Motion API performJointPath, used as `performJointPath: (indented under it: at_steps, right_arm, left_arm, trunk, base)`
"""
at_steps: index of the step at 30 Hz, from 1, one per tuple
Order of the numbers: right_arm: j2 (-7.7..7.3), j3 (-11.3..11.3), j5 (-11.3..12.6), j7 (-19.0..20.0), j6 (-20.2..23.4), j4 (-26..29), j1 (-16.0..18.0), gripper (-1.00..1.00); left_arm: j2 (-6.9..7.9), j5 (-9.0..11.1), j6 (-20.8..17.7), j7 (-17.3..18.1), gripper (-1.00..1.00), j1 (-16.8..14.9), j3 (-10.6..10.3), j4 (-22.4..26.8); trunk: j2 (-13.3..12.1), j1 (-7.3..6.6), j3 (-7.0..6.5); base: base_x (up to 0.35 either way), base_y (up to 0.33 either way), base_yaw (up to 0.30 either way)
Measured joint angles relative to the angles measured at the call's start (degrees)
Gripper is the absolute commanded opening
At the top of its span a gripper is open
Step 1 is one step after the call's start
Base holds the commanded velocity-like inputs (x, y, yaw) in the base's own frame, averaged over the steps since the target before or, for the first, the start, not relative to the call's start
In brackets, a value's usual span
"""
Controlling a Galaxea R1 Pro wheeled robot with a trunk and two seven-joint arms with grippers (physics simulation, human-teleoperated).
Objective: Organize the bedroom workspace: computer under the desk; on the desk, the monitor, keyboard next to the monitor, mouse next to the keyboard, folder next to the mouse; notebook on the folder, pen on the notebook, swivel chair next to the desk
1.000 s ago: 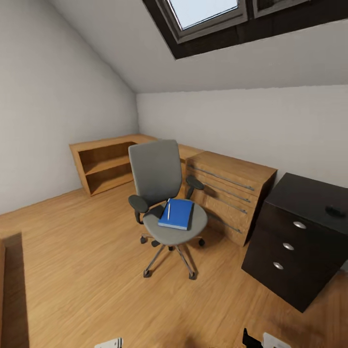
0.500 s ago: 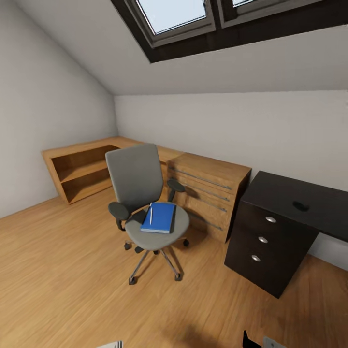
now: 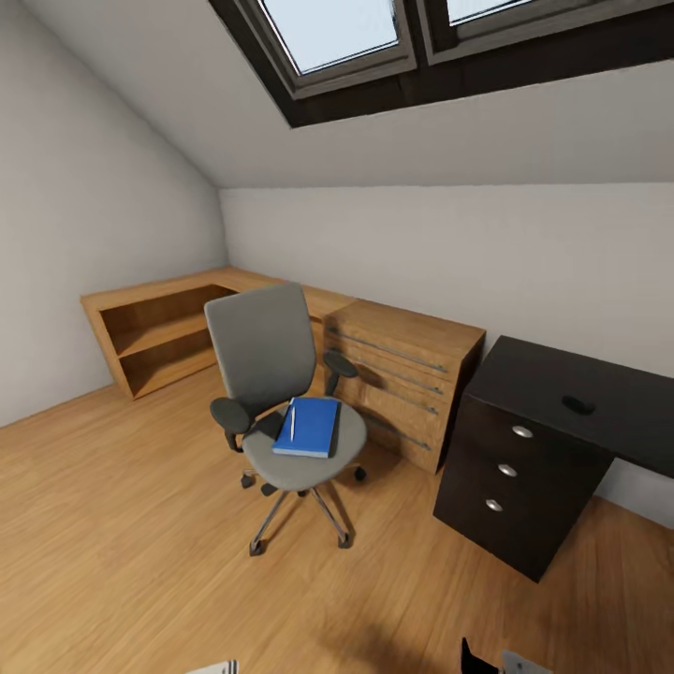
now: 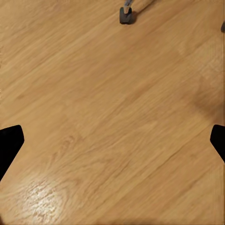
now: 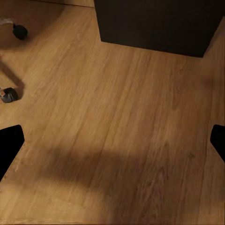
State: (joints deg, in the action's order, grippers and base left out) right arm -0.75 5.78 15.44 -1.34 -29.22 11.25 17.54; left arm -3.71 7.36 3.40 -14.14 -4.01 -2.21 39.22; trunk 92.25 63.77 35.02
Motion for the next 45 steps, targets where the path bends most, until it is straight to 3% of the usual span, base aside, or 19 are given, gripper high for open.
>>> performJointPath:
  at_steps: [7,22,24,27,45]
  right_arm:
    - [0.06,0.02,-0.16,0.55,-0.87,-0.06,-0.01,1.0]
    - [0.09,-0.03,-0.2,0.61,-2.7,-0.15,-0.01,1.0]
    - [0.39,-0.02,-0.17,0.66,-3.56,-0.16,-0.01,1.0]
    - [2.22,-0.12,-0.09,0.7,-5.36,-0.16,0.0,1.0]
    - [2.5,-0.2,-0.18,0.62,-5.46,-0.31,-0.01,1.0]
  left_arm:
    - [-0.01,-0.04,0.05,0.04,1.0,-0.01,-0.08,-0.01]
    - [-0.04,0.03,0.38,0.07,1.0,-0.01,-0.17,-0.01]
    - [-0.05,0.04,0.74,0.06,1.0,0.0,-0.19,-0.01]
    - [-0.08,-0.03,1.02,0.1,1.0,0.0,-0.25,0.0]
    - [-0.11,-0.02,1.1,0.06,1.0,-0.01,-0.24,0.27]
  trunk:
    - [0.0,0.0,-0.03]
    - [0.0,0.0,-0.53]
    - [0.0,0.0,-0.55]
    - [0.0,0.0,-0.56]
    - [0.0,0.0,-1.17]
  base:
    - [0.0,0.0,-0.046]
    - [-0.018,0.0,-0.237]
    - [-0.001,0.0,-0.059]
    - [0.0,0.0,-0.004]
    - [0.0,0.0,-0.194]
